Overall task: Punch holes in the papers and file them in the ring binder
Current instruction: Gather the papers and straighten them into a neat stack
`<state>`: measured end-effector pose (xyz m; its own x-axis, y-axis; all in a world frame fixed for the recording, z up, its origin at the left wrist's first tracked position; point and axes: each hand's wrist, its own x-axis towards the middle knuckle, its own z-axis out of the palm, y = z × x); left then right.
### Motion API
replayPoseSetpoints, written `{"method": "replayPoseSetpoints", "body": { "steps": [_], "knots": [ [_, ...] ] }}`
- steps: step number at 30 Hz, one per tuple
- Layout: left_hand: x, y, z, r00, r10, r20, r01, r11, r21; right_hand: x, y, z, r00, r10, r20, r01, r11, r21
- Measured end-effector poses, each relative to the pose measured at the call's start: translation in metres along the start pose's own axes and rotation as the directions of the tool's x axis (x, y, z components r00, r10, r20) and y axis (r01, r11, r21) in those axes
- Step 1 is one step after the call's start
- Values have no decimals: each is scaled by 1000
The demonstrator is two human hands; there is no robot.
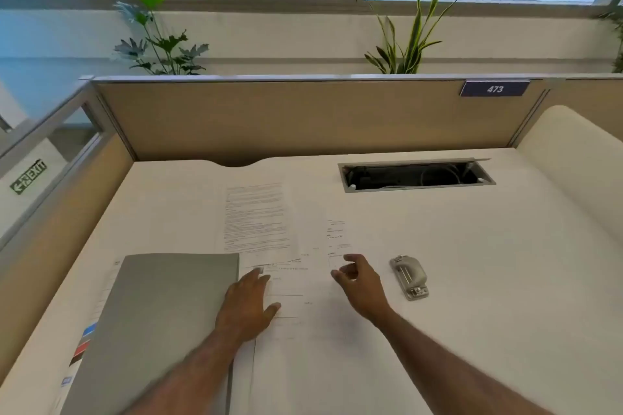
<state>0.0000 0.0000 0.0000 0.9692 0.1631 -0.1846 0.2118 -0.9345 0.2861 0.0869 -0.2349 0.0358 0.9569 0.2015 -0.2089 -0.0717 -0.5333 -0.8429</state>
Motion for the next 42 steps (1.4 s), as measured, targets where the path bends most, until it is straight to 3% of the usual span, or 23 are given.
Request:
{"method": "replayPoseSetpoints", "body": {
  "steps": [2, 7, 14, 19, 22, 29, 32, 36, 39, 42],
  "knots": [
    [9, 0, -2, 1000, 25, 14, -25, 998, 50, 12, -10, 12, 994, 99, 44, -105, 982, 158],
    [30, -8, -1, 999, 26, 23, -27, 998, 59, 42, -20, 48, 951, 256, 175, -302, 894, 331],
    [43, -32, 6, 996, 65, 68, -70, 995, 77, 73, -28, 72, 910, 358, 210, -411, 701, 582],
    [48, -37, 12, 995, 91, 32, -93, 995, 45, 89, -36, 83, 899, 367, 238, -436, 715, 546],
    [49, -38, 14, 994, 102, 31, -103, 994, 47, 95, -38, 90, 906, 358, 226, -423, 777, 465],
    [48, -38, 14, 994, 111, 3, -111, 993, 39, 97, -36, 98, 963, 267, 46, -269, 928, 258],
    [46, -32, 9, 991, 96, -96, -104, 991, -81, 93, -30, 88, 972, 231, -29, -217, 943, 253],
    [46, -26, -2, 960, -75, -269, -25, 936, -351, 81, -15, 63, 974, 214, -69, -179, 922, 345],
    [51, -19, -11, 932, -251, -262, 67, 829, -555, 66, 1, 39, 973, 220, -73, -164, 875, 456],
    [60, -12, -20, 904, -396, -163, 156, 659, -736, 49, 12, 14, 976, 218, -13, -174, 813, 556]
  ]
}}
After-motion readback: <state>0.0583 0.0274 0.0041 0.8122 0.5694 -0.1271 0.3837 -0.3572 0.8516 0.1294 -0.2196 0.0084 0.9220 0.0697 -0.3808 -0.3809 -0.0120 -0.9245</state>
